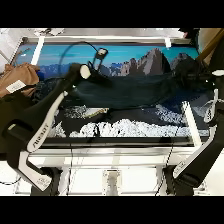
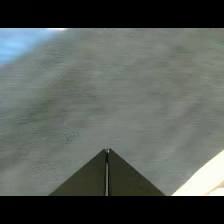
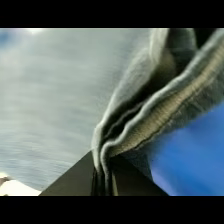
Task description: Fold the clothes and pants, and hang the long-sleeved shirts on hangers.
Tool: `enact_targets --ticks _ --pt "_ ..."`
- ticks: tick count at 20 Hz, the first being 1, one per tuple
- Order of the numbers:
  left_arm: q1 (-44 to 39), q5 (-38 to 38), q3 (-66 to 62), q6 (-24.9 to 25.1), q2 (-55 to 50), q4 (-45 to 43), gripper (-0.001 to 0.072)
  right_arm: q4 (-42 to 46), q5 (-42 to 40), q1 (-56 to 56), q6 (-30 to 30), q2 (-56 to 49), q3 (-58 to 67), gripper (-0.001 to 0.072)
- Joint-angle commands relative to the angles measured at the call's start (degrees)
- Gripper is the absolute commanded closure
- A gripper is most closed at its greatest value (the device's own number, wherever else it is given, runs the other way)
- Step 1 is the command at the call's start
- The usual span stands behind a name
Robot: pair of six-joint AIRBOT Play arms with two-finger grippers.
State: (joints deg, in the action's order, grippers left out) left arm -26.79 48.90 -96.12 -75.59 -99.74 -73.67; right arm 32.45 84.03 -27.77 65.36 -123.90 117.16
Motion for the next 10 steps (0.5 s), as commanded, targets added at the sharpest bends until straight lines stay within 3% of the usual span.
enact_targets --ticks 1,5,8,10 --pt "-4.98 -2.64 -0.04 0.0 -4.94 9.68 0.0683 -9.27 -0.74 5.38 -0.61 4.46 1.66 0.069" --pt "-9.68 -10.8 -0.04 -0.04 -11.56 18.51 0.0683 -6.19 -1.44 15.19 -0.09 9.62 1.66 0.069" --pt "-7.26 -12.83 -0.26 -1.97 -10.1 17.88 0.0684 -0.9 -0.94 23.43 3.56 10.08 1.22 0.069" --pt "-2.03 -9.84 -0.26 -2.93 -6.56 13.88 0.0684 5.29 -1.11 29.31 4.48 10.03 0.48 0.069"
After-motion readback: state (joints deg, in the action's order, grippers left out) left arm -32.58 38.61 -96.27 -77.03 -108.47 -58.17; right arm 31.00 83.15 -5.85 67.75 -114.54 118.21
